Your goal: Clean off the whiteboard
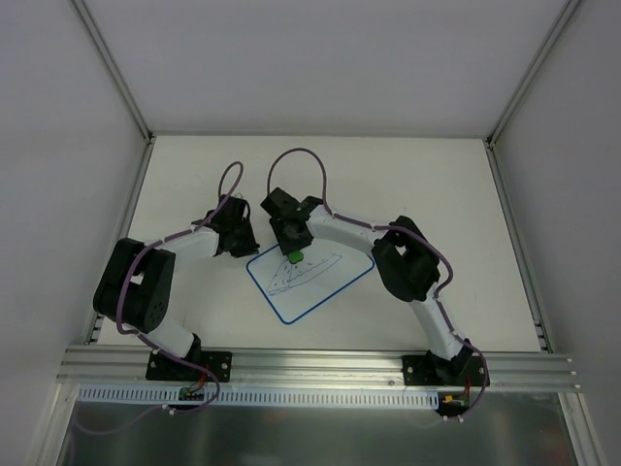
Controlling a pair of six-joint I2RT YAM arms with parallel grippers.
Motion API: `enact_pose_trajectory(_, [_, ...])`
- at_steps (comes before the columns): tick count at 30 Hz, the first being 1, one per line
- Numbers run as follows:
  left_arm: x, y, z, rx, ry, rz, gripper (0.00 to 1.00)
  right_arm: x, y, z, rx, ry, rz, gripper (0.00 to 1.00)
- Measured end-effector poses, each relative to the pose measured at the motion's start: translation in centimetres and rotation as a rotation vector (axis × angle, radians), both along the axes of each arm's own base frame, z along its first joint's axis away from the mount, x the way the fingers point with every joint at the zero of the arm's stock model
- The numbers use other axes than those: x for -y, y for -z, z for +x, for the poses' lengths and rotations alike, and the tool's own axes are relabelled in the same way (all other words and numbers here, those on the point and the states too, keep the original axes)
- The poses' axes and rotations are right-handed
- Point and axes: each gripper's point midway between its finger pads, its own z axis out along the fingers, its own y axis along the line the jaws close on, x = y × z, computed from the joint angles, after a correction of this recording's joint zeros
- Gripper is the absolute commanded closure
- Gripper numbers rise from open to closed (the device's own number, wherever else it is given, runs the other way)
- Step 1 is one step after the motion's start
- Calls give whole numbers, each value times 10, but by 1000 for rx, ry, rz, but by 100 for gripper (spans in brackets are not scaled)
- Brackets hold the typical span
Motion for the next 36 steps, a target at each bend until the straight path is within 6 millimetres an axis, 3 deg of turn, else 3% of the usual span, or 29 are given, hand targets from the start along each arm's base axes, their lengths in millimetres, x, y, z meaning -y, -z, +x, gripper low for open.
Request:
enact_pose_trajectory(3, [0, 0, -1, -1, -1, -2, 100, 11, 0, 2, -16, 54, 16, 100])
enact_pose_trajectory(5, [0, 0, -2, -2, -1, -2, 99, 36, 0, 10, -33, 117, 6, 100])
enact_pose_trajectory(7, [-1, -1, -4, 0, 3, 1, 77, 69, 0, 25, -44, 194, -7, 100])
enact_pose_trajectory(10, [-2, -4, -9, 6, 6, -3, 55, 103, 0, 45, -45, 278, -22, 100])
enact_pose_trajectory(15, [-5, -7, -19, 11, 11, -4, 52, 113, 0, 52, -26, 287, -42, 100])
enact_pose_trajectory(19, [-9, -6, -28, 7, 15, 5, 55, 113, 0, 52, -15, 272, -47, 100])
enact_pose_trajectory(24, [-8, -3, -33, -4, 44, 22, 67, 113, 0, 52, -10, 262, -46, 100])
enact_pose_trajectory(34, [1, -1, -30, -14, 88, 54, 84, 113, 0, 52, -1, 257, -38, 100])
enact_pose_trajectory(36, [2, 0, -30, -15, 91, 61, 98, 113, 0, 51, 0, 256, -38, 100])
